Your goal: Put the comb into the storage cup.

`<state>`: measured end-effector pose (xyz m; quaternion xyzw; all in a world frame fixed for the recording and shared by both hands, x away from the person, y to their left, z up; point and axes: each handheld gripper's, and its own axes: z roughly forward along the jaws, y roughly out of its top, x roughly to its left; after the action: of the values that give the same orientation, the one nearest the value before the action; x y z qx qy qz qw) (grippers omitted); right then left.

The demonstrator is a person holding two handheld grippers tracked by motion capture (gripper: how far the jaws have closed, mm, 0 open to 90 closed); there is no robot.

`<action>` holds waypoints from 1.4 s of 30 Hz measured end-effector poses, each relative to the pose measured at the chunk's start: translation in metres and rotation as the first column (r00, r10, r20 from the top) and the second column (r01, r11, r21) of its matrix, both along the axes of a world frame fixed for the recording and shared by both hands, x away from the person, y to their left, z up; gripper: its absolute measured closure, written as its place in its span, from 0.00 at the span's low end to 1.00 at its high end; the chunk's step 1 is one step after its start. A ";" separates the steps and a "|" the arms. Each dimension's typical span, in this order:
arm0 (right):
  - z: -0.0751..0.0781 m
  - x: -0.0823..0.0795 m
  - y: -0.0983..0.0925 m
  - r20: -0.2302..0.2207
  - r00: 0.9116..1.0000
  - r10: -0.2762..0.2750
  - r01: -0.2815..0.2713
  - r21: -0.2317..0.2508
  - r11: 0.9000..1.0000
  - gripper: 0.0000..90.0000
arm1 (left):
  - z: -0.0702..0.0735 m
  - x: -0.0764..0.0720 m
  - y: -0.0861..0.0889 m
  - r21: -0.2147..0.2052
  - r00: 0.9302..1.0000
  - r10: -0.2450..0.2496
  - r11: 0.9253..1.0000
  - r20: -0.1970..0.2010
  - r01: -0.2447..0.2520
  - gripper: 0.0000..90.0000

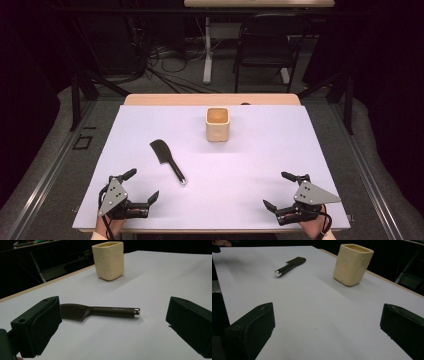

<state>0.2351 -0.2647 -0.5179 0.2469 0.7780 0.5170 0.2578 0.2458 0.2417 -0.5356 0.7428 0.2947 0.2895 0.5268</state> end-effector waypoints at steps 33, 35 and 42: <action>-0.003 0.004 0.001 -0.035 0.999 0.006 -0.006 -0.013 1.000 0.00 | 0.006 0.032 -0.033 0.038 1.000 -0.004 0.999 -0.029 0.005 0.00; -0.003 0.004 0.001 -0.040 0.999 0.008 -0.008 -0.012 1.000 0.00 | 0.006 0.034 -0.035 0.039 1.000 -0.006 0.999 -0.030 0.008 0.00; -0.003 0.004 0.001 -0.037 0.999 0.007 -0.008 -0.013 1.000 0.00 | 0.007 0.041 -0.043 0.072 0.998 -0.007 0.997 -0.060 0.012 0.00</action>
<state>0.2392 -0.2638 -0.5204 0.2518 0.7871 0.5080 0.2430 0.2865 0.1983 -0.5287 0.7711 0.2959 0.2753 0.4920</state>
